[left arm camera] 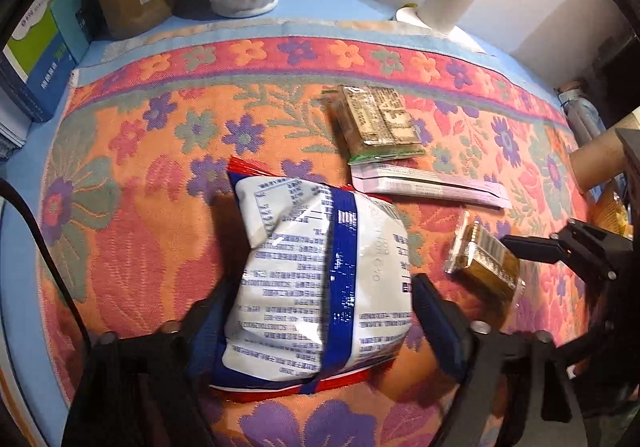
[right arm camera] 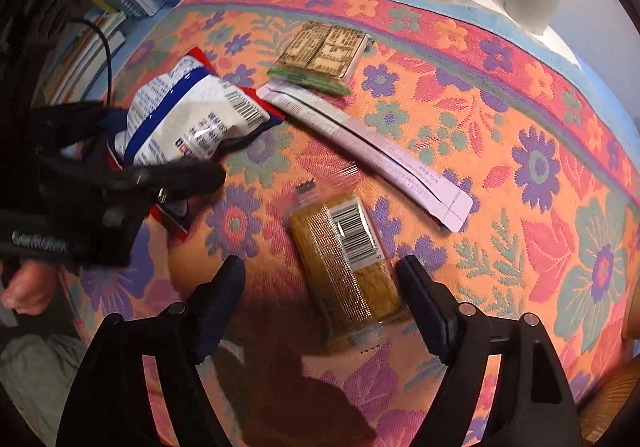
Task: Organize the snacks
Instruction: 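Grasp the white-blue chip bag with left tool while right grasps brown bread pack, then carry the chip bag and bread pack over the glass bowl and open both tools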
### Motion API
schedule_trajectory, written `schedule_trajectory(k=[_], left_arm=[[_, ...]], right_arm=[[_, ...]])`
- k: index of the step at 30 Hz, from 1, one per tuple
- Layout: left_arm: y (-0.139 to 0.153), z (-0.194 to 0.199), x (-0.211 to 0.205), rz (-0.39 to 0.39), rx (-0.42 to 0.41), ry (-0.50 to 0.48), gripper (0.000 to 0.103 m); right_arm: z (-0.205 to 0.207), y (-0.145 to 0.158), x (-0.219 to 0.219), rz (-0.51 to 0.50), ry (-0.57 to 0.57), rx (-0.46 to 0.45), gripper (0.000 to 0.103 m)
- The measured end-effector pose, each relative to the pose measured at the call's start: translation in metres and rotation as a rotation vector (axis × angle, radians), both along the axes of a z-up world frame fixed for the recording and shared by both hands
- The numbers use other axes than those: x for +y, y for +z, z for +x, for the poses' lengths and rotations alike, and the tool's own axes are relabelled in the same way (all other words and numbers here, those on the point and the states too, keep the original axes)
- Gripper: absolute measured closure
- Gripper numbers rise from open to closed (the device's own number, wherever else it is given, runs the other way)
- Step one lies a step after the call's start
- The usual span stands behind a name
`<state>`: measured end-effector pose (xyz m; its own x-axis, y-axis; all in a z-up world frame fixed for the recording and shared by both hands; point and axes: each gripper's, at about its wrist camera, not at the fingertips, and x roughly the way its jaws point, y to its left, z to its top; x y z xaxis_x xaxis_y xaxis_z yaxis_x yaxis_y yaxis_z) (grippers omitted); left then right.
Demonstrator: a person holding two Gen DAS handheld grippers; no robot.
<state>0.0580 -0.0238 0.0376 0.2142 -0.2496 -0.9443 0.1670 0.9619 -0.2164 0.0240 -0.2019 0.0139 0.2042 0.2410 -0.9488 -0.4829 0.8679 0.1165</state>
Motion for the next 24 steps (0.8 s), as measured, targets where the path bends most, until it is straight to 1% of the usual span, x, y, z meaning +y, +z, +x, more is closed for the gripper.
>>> schedule_trajectory(k=[1, 3, 4, 6, 8, 12, 15, 19, 24], left_arm=[[0.000, 0.000, 0.000, 0.001, -0.007, -0.006, 0.029], [0.002, -0.003, 0.003, -0.005, -0.018, -0.003, 0.034], [0.003, -0.004, 0.004, -0.006, -0.019, -0.002, 0.037], [0.004, -0.008, 0.006, -0.005, -0.018, 0.000, 0.042], [0.006, -0.012, 0.007, -0.012, -0.013, 0.004, 0.044], [0.013, -0.024, 0.004, -0.024, -0.014, -0.001, 0.045], [0.022, -0.033, -0.004, -0.035, -0.025, -0.010, 0.046], [0.038, -0.042, -0.022, -0.056, -0.048, -0.027, 0.047], [0.063, -0.047, -0.047, -0.061, -0.091, -0.056, 0.047]], right_arm=[[-0.003, 0.000, 0.001, -0.022, -0.004, -0.025, 0.036], [-0.010, 0.002, 0.000, -0.048, -0.016, -0.063, 0.059], [-0.012, 0.003, -0.003, -0.040, -0.024, -0.070, 0.069], [-0.015, 0.005, -0.013, -0.003, -0.055, -0.062, 0.070], [-0.020, 0.007, -0.024, 0.034, -0.085, -0.050, 0.070], [-0.035, 0.010, -0.044, 0.136, -0.134, -0.009, 0.070], [-0.047, 0.017, -0.057, 0.195, -0.165, 0.003, 0.070], [-0.066, 0.030, -0.077, 0.229, -0.197, -0.009, 0.070], [-0.079, 0.050, -0.098, 0.244, -0.216, -0.044, 0.070]])
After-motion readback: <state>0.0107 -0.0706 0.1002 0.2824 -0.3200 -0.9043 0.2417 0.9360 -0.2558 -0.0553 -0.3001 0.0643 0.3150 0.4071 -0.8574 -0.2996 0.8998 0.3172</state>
